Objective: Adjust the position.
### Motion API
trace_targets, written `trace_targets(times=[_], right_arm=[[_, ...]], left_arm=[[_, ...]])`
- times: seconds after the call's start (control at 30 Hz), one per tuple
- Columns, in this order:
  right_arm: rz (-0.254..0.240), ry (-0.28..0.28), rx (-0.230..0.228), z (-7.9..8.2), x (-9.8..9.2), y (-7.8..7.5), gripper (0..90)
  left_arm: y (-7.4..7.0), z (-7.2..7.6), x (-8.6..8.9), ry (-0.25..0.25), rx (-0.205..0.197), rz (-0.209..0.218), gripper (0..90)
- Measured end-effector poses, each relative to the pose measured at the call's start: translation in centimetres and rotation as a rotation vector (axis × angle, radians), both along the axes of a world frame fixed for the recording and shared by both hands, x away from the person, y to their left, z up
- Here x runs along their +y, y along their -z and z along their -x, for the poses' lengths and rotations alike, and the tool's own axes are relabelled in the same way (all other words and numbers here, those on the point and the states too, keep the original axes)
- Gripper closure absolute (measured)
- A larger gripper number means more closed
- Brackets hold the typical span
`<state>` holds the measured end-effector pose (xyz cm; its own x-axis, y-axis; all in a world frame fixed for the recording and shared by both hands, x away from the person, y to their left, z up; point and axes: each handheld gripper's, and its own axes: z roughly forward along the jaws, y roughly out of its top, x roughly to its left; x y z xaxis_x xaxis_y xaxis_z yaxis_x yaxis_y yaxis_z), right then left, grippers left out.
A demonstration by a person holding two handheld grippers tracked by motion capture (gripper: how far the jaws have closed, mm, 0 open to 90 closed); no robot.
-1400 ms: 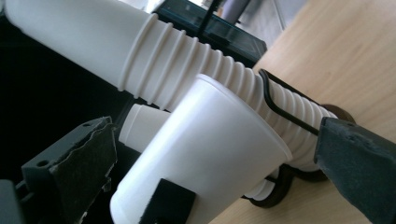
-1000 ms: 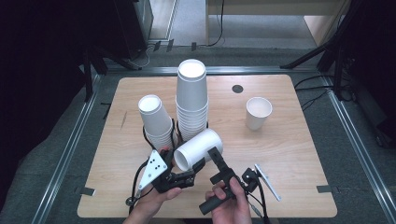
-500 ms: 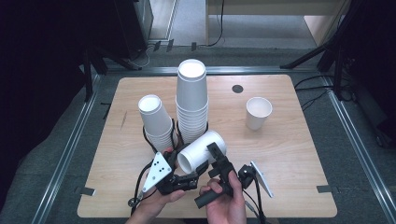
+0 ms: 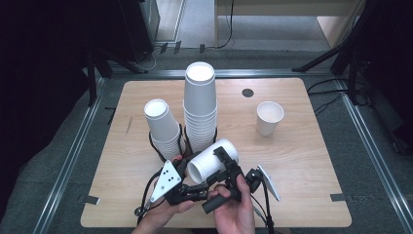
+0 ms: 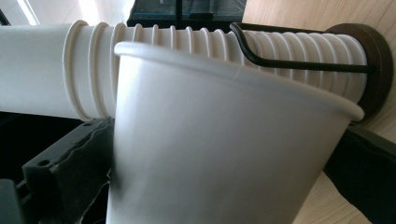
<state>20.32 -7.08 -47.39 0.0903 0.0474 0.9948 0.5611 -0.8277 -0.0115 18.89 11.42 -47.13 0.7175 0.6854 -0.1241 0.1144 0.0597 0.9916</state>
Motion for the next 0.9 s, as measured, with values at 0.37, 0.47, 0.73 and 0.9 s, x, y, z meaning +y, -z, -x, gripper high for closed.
trace_targets(times=[0.37, 0.47, 0.73, 0.9], right_arm=[[-0.133, 0.002, 0.027, 0.13, 0.28, 0.34, 12.8], [-0.173, 0.008, 0.035, 0.18, 0.21, 0.58, 13.5], [-0.171, 0.031, 0.019, 0.24, 0.07, 0.48, 13.9], [-0.154, 0.046, -0.004, 0.14, -0.45, 0.3, 13.9]], left_arm=[[0.16, -0.08, 0.11, 0.002, -0.018, -0.013, 20.2], [0.19, -0.12, 0.21, 0.009, -0.02, -0.011, 19.8], [0.16, 0.07, -0.05, -0.007, -0.037, -0.024, 18.9], [0.04, -0.21, 0.27, 0.0, 0.019, -0.039, 12.3]])
